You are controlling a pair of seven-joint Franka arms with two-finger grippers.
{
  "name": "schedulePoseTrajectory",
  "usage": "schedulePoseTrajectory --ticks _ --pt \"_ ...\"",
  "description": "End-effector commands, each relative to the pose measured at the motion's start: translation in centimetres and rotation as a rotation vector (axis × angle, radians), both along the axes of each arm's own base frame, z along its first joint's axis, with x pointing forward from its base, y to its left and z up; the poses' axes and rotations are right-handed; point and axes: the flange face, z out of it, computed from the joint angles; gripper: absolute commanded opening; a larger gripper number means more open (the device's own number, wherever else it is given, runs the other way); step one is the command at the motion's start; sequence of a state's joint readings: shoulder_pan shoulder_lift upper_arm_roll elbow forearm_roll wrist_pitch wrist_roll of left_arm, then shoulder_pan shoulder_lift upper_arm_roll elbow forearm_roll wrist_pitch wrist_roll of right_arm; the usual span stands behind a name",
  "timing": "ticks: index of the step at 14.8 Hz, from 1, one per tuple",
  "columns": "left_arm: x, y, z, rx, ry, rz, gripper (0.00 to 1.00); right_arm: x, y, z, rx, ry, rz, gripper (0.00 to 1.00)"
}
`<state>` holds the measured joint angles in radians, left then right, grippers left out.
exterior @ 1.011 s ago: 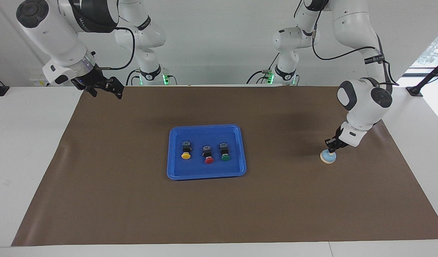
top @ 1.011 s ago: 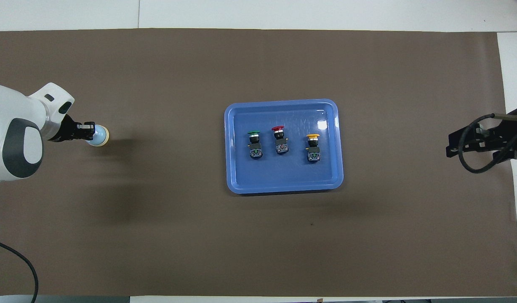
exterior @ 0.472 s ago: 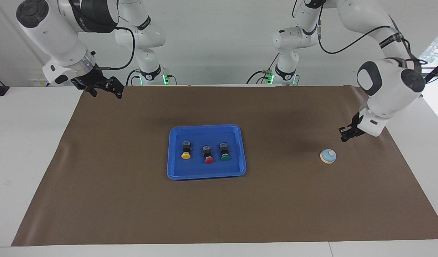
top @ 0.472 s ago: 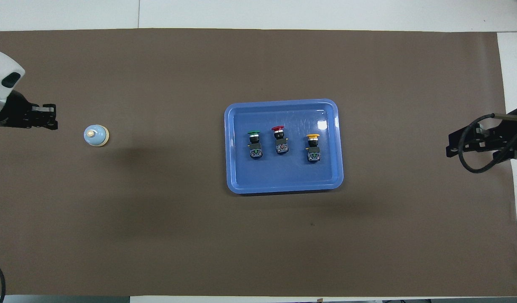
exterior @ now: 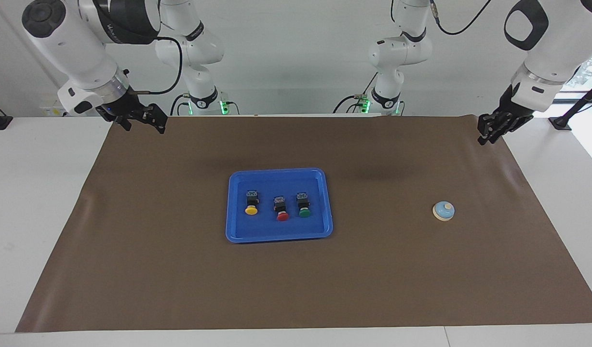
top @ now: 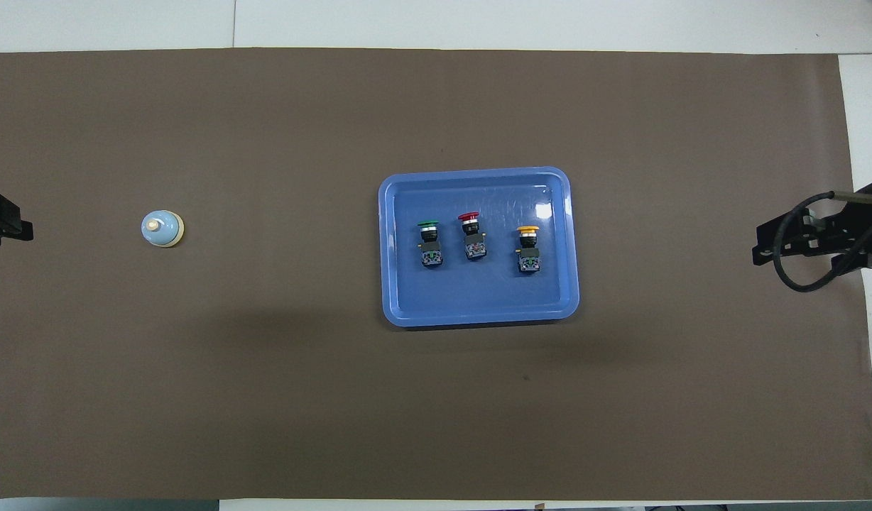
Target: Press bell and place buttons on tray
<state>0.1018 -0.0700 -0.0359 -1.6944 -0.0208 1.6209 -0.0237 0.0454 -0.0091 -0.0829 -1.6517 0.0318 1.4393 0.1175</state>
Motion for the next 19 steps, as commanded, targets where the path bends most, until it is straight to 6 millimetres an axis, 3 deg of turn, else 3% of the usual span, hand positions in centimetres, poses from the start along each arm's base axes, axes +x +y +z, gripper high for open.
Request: schedulePoseTrajectory --ticks 1,15,19 --pt "-1.3 -0.2 0.3 0.005 0.026 -0.001 1.00 -0.7 -0.2 0.1 -0.002 -0.009 0.018 1.00" --pt "-1.6 -1.5 0.8 -0.002 0.056 -0.039 1.00 -0.7 -0.2 0.1 -0.002 -0.009 0.018 1.00" --pt "-1.9 -1.6 0.6 -0.009 0.072 -0.169 1.00 -0.7 -0.2 0.1 -0.002 -0.009 0.018 1.00"
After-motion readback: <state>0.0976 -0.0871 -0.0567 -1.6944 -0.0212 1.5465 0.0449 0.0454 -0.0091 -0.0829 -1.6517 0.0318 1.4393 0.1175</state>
